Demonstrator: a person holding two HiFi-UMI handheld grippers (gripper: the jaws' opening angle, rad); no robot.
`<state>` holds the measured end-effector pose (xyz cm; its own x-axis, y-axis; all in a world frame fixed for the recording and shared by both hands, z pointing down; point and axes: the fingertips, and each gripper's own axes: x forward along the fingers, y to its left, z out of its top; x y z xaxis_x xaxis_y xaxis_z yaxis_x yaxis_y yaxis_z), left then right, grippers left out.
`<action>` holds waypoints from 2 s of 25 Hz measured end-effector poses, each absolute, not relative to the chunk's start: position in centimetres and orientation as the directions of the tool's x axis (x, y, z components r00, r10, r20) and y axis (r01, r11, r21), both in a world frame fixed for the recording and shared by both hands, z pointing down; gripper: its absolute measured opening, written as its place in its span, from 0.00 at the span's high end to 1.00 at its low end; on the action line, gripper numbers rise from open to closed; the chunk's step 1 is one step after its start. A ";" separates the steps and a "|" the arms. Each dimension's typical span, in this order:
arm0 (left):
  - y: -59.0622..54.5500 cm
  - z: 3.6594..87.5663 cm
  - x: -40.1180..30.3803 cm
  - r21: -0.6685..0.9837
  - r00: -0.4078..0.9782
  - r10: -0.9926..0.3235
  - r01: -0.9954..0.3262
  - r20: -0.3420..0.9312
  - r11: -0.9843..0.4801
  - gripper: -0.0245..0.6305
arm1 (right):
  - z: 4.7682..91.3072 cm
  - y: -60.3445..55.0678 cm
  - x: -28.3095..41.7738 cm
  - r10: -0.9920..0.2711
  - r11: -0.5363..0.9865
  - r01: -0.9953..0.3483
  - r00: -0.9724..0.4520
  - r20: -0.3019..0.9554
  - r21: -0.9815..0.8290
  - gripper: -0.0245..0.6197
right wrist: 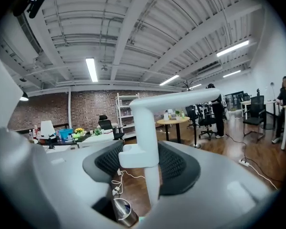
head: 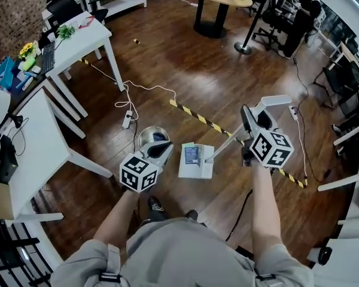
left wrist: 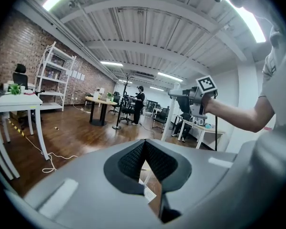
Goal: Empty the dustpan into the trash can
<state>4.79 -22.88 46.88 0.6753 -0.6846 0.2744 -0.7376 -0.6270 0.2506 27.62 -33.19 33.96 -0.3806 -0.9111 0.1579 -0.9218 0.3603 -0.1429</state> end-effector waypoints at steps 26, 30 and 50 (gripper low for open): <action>-28.5 44.5 -14.3 0.232 0.469 -0.850 -0.878 0.239 -0.419 0.96 | 30.3 -42.3 2.6 -0.765 0.616 -0.781 -0.624 0.158 -0.102 0.63; -28.7 45.5 -17.1 0.252 0.458 -0.854 -0.881 0.246 -0.400 0.96 | 30.9 -43.3 -0.1 -0.784 0.596 -0.800 -0.598 0.164 -0.065 0.63; -35.8 45.5 -23.1 0.238 0.319 -0.910 -0.936 0.266 -0.259 0.96 | 33.6 -55.5 -13.8 -0.754 0.654 -0.753 -0.642 0.141 0.068 0.63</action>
<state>-23.13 -35.77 45.52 0.3189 -0.9098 0.2657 -0.9361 -0.2586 0.2384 -13.78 -55.52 33.56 -0.6422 -0.7535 0.1406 -0.7531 0.6545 0.0677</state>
